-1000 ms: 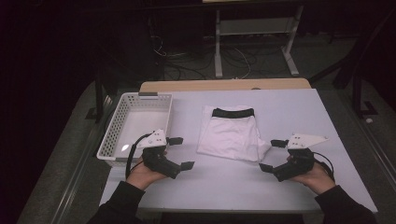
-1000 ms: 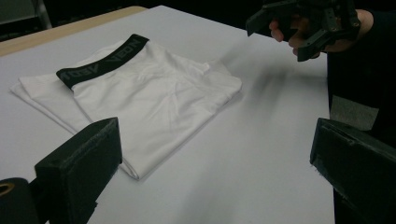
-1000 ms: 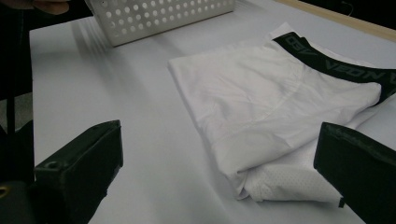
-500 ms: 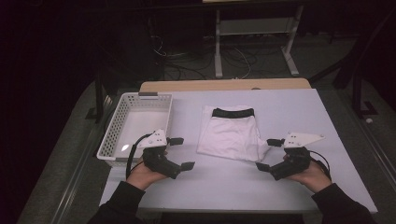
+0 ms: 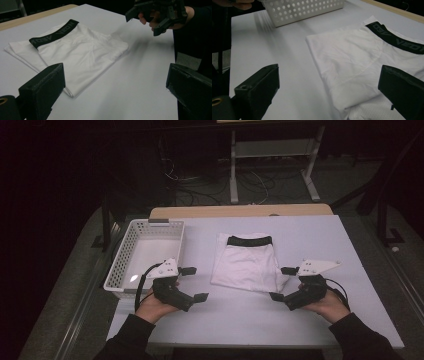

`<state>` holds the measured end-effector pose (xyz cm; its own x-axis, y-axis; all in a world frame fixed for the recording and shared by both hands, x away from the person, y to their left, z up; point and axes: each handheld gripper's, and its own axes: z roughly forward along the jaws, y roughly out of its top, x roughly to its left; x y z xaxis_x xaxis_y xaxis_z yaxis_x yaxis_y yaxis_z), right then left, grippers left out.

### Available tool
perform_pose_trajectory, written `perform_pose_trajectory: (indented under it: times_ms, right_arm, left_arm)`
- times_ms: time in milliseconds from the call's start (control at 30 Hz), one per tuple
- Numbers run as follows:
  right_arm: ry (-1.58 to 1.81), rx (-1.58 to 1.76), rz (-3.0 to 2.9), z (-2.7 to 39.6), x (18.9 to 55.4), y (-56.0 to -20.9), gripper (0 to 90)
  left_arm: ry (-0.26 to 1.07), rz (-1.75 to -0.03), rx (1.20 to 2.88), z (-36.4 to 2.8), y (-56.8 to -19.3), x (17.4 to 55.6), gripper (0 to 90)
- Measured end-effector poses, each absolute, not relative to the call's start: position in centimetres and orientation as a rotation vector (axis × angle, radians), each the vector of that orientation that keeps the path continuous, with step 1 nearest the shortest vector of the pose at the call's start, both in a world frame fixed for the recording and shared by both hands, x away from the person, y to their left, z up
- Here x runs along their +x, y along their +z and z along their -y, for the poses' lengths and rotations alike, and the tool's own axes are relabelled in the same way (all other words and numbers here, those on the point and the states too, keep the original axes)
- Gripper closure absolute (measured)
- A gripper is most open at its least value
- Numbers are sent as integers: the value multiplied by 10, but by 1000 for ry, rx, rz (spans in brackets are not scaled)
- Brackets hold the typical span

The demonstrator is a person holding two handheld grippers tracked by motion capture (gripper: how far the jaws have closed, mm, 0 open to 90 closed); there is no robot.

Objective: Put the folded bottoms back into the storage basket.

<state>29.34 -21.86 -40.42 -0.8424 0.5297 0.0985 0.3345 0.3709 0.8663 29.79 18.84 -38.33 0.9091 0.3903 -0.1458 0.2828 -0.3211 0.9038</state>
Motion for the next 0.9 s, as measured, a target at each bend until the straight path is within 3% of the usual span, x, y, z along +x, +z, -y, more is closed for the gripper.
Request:
perform_pose_trajectory:
  times_ms: [900]
  right_arm:
    - [1445,752,-2511,201,307,-403,143]
  left_arm:
    - [114,-489,1923,-188,-383,298,17]
